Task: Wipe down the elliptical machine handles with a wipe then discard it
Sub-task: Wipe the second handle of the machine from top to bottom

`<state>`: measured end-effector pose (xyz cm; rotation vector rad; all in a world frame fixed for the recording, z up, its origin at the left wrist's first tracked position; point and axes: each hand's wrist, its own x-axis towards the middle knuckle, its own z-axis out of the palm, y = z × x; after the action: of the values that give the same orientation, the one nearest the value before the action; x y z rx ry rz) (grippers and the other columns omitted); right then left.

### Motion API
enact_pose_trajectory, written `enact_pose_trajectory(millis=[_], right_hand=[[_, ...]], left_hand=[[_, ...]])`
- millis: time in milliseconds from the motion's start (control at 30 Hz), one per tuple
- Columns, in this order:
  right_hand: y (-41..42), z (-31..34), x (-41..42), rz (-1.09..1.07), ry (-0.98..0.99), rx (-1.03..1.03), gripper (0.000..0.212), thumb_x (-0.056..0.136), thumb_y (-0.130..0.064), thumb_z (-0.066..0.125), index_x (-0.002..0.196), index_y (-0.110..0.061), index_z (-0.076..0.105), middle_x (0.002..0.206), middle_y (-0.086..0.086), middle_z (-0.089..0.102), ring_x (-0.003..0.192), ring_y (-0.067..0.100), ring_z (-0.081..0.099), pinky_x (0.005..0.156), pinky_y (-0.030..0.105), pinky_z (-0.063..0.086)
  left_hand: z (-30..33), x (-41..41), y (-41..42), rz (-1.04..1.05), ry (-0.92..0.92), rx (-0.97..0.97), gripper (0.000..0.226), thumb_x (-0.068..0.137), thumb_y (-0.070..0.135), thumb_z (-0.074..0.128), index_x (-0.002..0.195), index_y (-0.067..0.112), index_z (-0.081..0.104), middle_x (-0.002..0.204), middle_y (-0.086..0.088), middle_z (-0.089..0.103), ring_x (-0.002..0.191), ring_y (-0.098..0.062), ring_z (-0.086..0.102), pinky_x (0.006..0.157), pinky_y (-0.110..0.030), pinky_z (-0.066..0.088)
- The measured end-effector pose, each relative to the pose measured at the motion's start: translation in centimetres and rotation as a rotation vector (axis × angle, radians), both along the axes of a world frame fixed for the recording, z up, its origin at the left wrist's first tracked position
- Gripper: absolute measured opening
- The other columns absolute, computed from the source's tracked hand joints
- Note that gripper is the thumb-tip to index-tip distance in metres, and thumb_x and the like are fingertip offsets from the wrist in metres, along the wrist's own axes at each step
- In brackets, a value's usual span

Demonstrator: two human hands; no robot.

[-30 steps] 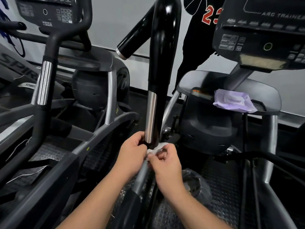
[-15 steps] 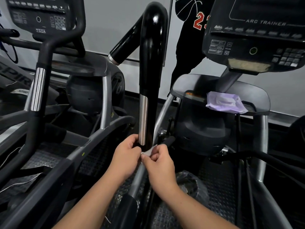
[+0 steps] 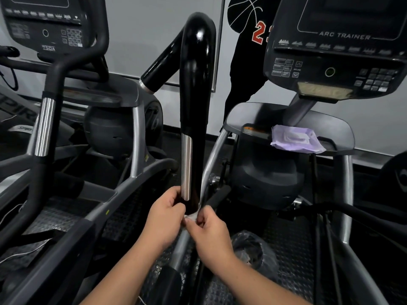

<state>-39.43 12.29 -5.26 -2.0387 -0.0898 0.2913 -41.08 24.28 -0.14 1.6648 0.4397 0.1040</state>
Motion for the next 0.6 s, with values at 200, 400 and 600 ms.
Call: enact_pose_trajectory(millis=[200, 400, 600], right_hand=[[0.4, 0.4, -0.3, -0.019, 0.019, 0.103, 0.038, 0.090, -0.043, 0.068, 0.071, -0.023, 0.043, 0.054, -0.013, 0.051, 0.050, 0.002, 0.041, 0.051, 0.026, 0.035], [0.6, 0.6, -0.5, -0.070, -0.001, 0.197, 0.031, 0.092, -0.033, 0.067, 0.071, -0.019, 0.050, 0.072, -0.009, 0.058, 0.062, 0.002, 0.051, 0.063, 0.026, 0.046], [-0.4, 0.7, -0.3, -0.035, -0.064, 0.219, 0.017, 0.095, -0.010, 0.058, 0.082, -0.020, 0.060, 0.097, -0.004, 0.056, 0.088, 0.003, 0.057, 0.080, 0.019, 0.045]], left_hand=[[-1.0, -1.5, -0.1, 0.102, -0.062, 0.050, 0.047, 0.090, -0.006, 0.052, 0.116, 0.030, 0.070, 0.104, 0.007, 0.073, 0.092, -0.002, 0.067, 0.081, -0.021, 0.052], [-3.9, -3.6, -2.7, 0.278, -0.113, 0.278, 0.027, 0.086, 0.010, 0.071, 0.092, 0.035, 0.062, 0.096, 0.007, 0.061, 0.083, -0.003, 0.061, 0.072, -0.018, 0.049], [-4.3, -2.7, -3.0, 0.381, -0.079, 0.188, 0.026, 0.087, 0.005, 0.067, 0.092, 0.029, 0.059, 0.089, 0.005, 0.066, 0.076, -0.006, 0.062, 0.068, -0.024, 0.048]])
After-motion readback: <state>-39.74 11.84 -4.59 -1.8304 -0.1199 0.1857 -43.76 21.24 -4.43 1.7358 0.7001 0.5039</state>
